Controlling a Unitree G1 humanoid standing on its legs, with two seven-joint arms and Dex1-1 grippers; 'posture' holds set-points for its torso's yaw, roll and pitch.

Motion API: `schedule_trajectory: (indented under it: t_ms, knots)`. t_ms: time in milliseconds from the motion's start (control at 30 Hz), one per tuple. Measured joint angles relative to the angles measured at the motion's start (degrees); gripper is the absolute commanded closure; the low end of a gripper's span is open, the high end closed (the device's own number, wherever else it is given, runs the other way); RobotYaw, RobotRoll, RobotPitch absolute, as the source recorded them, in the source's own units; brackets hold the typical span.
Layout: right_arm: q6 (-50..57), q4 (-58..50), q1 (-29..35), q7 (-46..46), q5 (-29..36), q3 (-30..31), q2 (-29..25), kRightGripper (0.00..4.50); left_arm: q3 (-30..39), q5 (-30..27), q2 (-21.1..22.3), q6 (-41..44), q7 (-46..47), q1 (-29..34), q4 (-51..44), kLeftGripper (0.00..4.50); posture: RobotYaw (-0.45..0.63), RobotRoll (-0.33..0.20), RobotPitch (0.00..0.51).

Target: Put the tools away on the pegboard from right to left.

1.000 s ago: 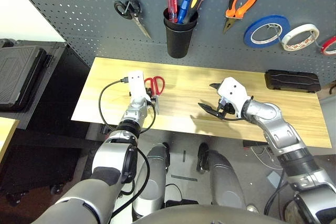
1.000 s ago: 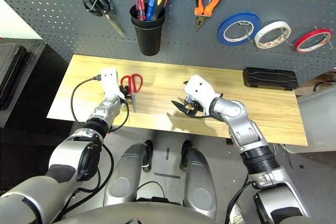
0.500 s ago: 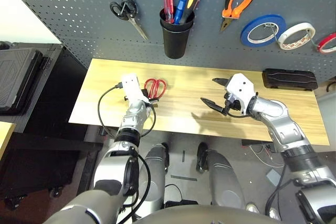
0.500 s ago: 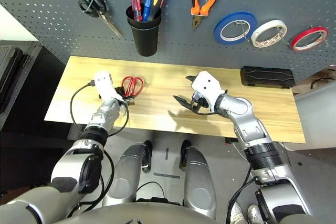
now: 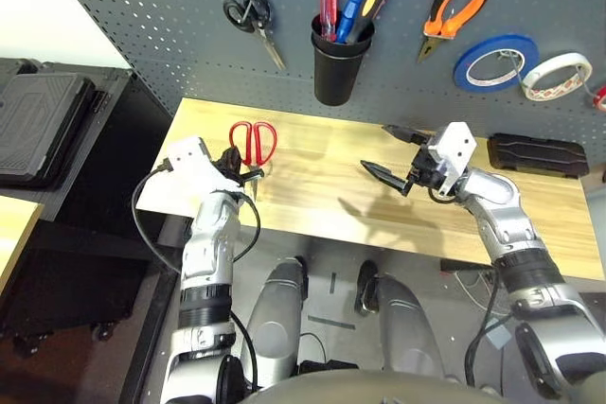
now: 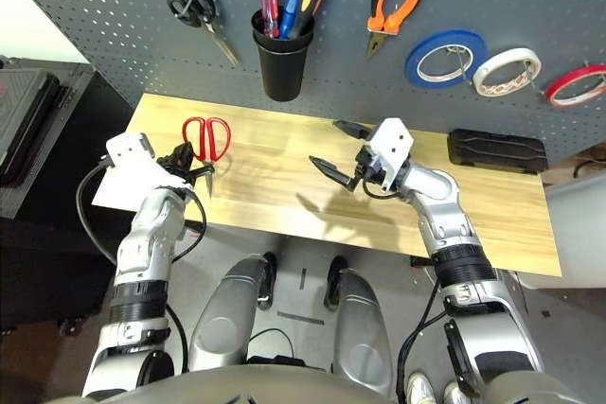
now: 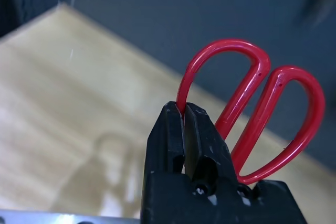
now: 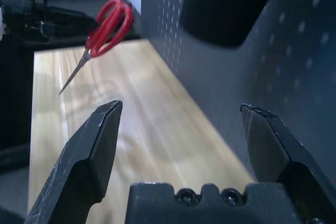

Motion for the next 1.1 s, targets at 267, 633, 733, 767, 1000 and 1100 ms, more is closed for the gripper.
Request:
schedule_trajectory:
  t_ms: [267,633,733,767,1000,1100]
  knots:
    - [1.0,0.6,-0.7,6.8,6.9,-4.1,-0.9,0.00,1.5,-6.7,3.1,0.7,-3.4,-1.0,-11.5,4.48,0.42,0.000,0.243]
    - [10.0,-10.5,-0.4,8.9,14.8,-8.3,-4.8,0.00,3.5,-14.2,9.9,8.5,-3.3,-9.6,-18.2,4.48,0.38,0.000,0.231]
    - [12.1,-11.5,-0.4,9.5,16.5,-10.0,-6.4,0.00,3.7,-14.7,10.6,9.7,-3.1,-11.2,-18.1,4.48,0.36,0.000,0.223]
    - [12.8,-11.7,-0.5,9.6,17.1,-10.6,-6.8,0.00,3.7,-15.0,10.7,9.9,-3.1,-11.8,-18.0,4.48,0.36,0.000,0.221]
    - [16.7,-12.8,-2.2,10.7,19.2,-12.5,-8.9,0.00,3.8,-15.4,11.6,10.6,-3.4,-15.4,-14.2,4.48,0.33,0.000,0.213]
    - [18.2,-14.4,-2.4,10.5,19.7,-12.6,-9.0,0.00,3.8,-15.4,11.7,10.7,-3.7,-16.0,-12.4,4.48,0.32,0.000,0.209]
